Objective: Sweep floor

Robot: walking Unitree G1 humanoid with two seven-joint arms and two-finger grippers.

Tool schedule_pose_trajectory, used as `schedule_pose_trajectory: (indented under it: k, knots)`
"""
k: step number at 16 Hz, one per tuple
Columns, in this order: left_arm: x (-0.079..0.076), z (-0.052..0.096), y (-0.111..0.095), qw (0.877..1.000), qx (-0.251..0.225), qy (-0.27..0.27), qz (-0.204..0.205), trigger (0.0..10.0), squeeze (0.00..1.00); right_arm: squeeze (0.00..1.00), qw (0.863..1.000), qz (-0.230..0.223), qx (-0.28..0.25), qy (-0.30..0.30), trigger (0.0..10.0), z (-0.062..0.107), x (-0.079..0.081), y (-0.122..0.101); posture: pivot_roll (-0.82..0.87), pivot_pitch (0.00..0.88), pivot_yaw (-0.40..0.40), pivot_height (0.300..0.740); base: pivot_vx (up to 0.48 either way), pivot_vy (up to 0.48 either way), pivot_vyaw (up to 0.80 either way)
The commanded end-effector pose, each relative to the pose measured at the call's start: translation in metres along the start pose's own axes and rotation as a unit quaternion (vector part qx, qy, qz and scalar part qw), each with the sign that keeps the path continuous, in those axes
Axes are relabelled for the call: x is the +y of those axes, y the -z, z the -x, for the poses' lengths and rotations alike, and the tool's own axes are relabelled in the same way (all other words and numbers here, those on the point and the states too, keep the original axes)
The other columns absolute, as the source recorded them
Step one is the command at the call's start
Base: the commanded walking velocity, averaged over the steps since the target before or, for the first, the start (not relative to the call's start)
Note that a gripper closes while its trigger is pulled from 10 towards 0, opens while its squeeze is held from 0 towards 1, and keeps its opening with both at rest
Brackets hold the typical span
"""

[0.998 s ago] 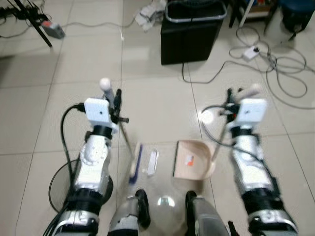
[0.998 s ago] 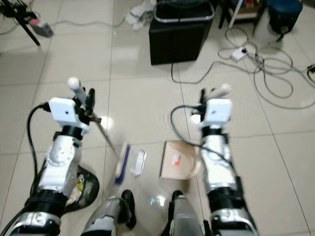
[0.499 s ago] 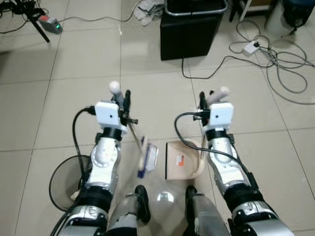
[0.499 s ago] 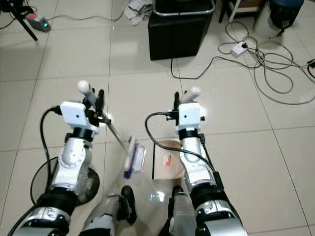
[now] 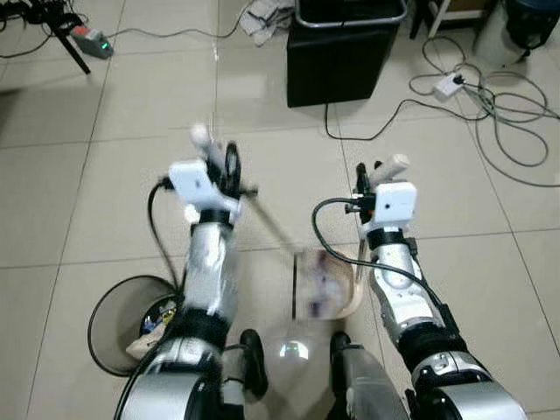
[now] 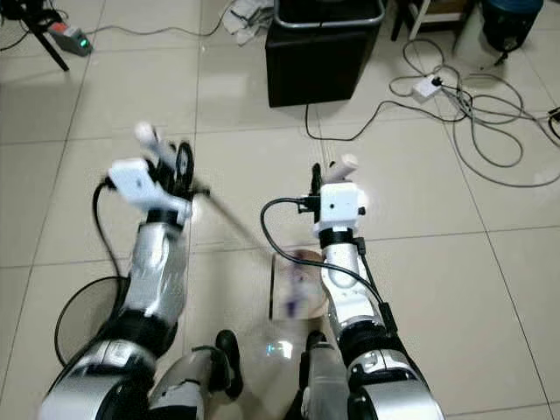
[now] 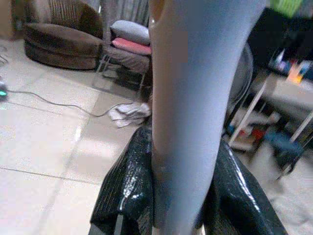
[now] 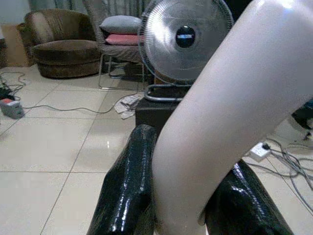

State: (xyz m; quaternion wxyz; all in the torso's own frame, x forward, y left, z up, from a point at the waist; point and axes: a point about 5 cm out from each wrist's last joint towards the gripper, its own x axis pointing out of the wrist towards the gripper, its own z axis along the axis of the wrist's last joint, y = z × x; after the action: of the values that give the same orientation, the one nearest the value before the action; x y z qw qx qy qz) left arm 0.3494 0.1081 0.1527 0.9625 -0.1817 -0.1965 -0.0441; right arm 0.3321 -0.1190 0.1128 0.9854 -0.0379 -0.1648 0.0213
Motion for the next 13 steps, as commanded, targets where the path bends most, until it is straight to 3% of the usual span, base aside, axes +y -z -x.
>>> schedule_pose_trajectory:
  k: [1,5,8,10,11,13]
  knots:
    - [-0.006,-0.007,-0.010,0.999,-0.023,0.017,0.029,10.0,0.00,0.00,0.997,-0.020,0.068,0.009,10.0,0.021,-0.001,0.025,-0.07,0.300,0.058,0.740,0.000,0.000,0.00]
    - [-0.010,-0.019,-0.029,0.992,-0.038,0.117,0.009,10.0,0.00,0.00,0.996,-0.045,0.065,0.042,10.0,0.031,-0.019,0.028,-0.07,0.253,0.064,0.740,0.000,0.000,0.00]
    - [-0.004,-0.035,-0.067,0.977,-0.088,0.189,-0.037,10.0,0.00,0.00,0.995,-0.061,0.050,0.068,10.0,0.040,-0.039,0.026,-0.07,0.191,0.072,0.740,0.000,0.000,0.00]
    - [0.001,-0.042,-0.080,0.972,-0.104,0.200,-0.062,10.0,0.00,0.00,0.994,-0.067,0.044,0.080,10.0,0.043,-0.047,0.024,-0.06,0.172,0.073,0.740,0.000,0.000,0.00]
    - [0.011,-0.046,-0.083,0.973,-0.091,0.187,-0.101,10.0,0.00,0.00,0.991,-0.078,0.034,0.100,10.0,0.048,-0.055,0.021,-0.06,0.150,0.075,0.740,0.000,0.000,0.00]
    - [0.025,-0.046,-0.072,0.980,-0.035,0.155,-0.124,10.0,0.00,0.00,0.990,-0.086,0.025,0.113,10.0,0.053,-0.061,0.018,-0.06,0.121,0.080,0.740,0.000,0.000,0.00]
